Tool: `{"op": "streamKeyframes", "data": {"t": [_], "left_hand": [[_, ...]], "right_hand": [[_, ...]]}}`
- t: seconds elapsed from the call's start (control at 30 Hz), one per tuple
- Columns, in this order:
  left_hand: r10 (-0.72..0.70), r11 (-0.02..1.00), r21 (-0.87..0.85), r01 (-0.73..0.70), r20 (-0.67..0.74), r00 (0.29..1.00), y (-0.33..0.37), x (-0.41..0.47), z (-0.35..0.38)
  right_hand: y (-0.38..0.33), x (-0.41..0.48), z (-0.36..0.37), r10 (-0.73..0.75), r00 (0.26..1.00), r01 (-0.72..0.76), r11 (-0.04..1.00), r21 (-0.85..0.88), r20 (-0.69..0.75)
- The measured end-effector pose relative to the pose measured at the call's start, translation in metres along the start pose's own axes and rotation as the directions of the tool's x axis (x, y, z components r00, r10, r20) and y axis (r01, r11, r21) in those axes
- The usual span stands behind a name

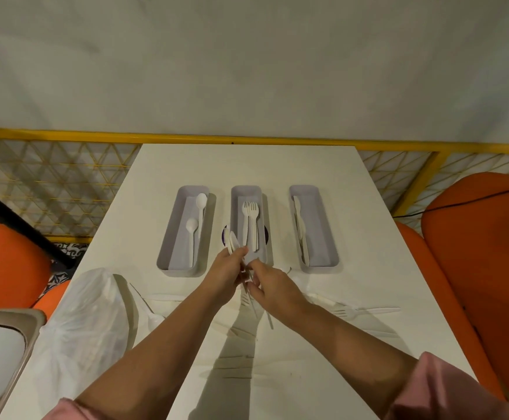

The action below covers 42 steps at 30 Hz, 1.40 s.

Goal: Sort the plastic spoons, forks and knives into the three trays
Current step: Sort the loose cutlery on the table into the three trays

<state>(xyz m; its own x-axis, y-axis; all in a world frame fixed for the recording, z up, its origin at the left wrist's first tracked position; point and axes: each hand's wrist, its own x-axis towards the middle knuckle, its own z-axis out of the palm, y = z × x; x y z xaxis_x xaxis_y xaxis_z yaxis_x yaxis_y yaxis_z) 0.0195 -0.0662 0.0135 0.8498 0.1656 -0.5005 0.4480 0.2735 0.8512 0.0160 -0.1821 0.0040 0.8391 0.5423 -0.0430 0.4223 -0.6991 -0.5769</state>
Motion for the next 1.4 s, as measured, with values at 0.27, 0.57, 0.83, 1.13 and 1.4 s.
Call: {"op": "streamKeyframes", "data": {"t": [0.27, 0.57, 0.83, 1.13, 1.4], "left_hand": [[-0.093, 0.992, -0.087, 0.088, -0.055, 0.994, 0.002, 0.014, 0.003], [-0.143, 0.967, -0.21, 0.146, 0.026, 0.989, -0.001, 0.02, 0.0], [-0.152, 0.983, -0.102, 0.153, 0.019, 0.988, -0.003, 0.018, 0.007], [-0.141, 0.984, -0.103, 0.145, 0.048, 0.989, -0.004, 0.015, 0.009], [-0.145, 0.965, -0.2, 0.171, 0.14, 0.98, -0.006, 0.018, 0.014]], "right_hand": [[0.041, -0.007, -0.022, 0.059, 0.997, -0.053, 0.992, 0.111, -0.054], [0.108, -0.028, -0.028, 0.456, 0.888, -0.403, 0.832, -0.381, 0.055], [0.114, -0.03, -0.024, 0.479, 0.875, -0.391, 0.777, -0.493, 0.062], [0.107, -0.027, -0.021, 0.394, 0.919, -0.331, 0.804, -0.494, 0.025], [0.07, -0.014, -0.028, 0.148, 0.982, -0.155, 0.987, -0.048, -0.117]]}}
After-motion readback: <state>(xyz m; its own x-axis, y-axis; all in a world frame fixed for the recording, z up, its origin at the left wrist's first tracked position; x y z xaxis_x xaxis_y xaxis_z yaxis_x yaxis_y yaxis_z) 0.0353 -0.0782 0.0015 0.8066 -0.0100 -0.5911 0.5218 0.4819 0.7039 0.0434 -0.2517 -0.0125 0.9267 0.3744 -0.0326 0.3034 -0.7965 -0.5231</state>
